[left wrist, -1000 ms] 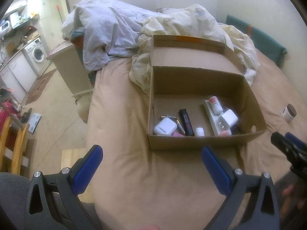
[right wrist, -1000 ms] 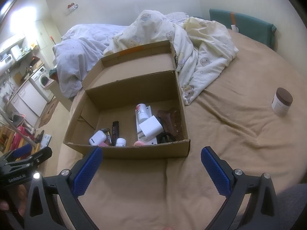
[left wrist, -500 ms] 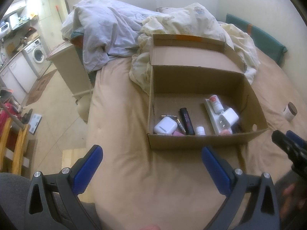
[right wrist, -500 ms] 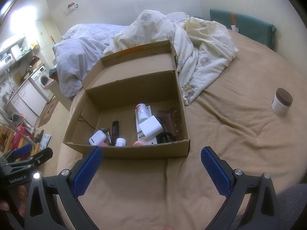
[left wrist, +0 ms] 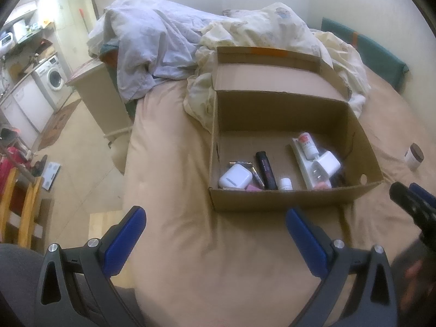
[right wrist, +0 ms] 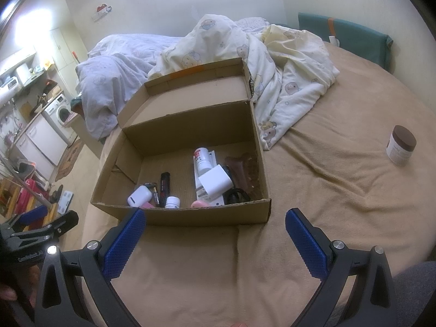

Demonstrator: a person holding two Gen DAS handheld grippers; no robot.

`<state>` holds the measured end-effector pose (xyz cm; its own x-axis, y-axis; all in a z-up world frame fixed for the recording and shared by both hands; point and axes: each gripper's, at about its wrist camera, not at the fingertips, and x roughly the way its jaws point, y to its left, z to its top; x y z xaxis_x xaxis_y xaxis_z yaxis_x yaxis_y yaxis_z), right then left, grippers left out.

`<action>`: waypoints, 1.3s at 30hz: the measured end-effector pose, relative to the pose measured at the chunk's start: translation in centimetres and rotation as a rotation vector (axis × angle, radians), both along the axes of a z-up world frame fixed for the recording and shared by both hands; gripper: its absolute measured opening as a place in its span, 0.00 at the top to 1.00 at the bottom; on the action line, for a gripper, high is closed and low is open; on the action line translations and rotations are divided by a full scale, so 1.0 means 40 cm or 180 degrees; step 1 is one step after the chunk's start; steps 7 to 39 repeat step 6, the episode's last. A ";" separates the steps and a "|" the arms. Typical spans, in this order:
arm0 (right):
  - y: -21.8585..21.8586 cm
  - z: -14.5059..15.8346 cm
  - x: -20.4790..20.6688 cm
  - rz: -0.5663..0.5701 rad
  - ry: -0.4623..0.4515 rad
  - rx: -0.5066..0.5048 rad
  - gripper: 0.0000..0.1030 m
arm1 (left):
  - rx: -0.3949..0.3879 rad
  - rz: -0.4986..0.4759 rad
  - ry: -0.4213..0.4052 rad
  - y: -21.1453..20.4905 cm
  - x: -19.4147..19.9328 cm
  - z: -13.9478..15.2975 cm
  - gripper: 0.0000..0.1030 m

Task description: Organize rigid objects

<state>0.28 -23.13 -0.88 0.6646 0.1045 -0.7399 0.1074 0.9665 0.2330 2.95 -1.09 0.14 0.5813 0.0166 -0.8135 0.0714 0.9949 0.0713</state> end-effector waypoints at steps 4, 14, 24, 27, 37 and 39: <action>-0.001 0.005 0.001 0.0030 -0.0005 0.0039 0.00 | 0.0074 -0.0032 -0.0050 -0.008 -0.002 -0.001 0.01; 0.002 0.008 0.001 0.0046 -0.0017 0.0043 0.00 | 0.0063 -0.0058 -0.0028 -0.012 -0.002 -0.005 0.01; 0.002 0.008 0.001 0.0046 -0.0017 0.0043 0.00 | 0.0063 -0.0058 -0.0028 -0.012 -0.002 -0.005 0.01; 0.002 0.008 0.001 0.0046 -0.0017 0.0043 0.00 | 0.0063 -0.0058 -0.0028 -0.012 -0.002 -0.005 0.01; 0.002 0.008 0.001 0.0046 -0.0017 0.0043 0.00 | 0.0063 -0.0058 -0.0028 -0.012 -0.002 -0.005 0.01; 0.002 0.008 0.001 0.0046 -0.0017 0.0043 0.00 | 0.0063 -0.0058 -0.0028 -0.012 -0.002 -0.005 0.01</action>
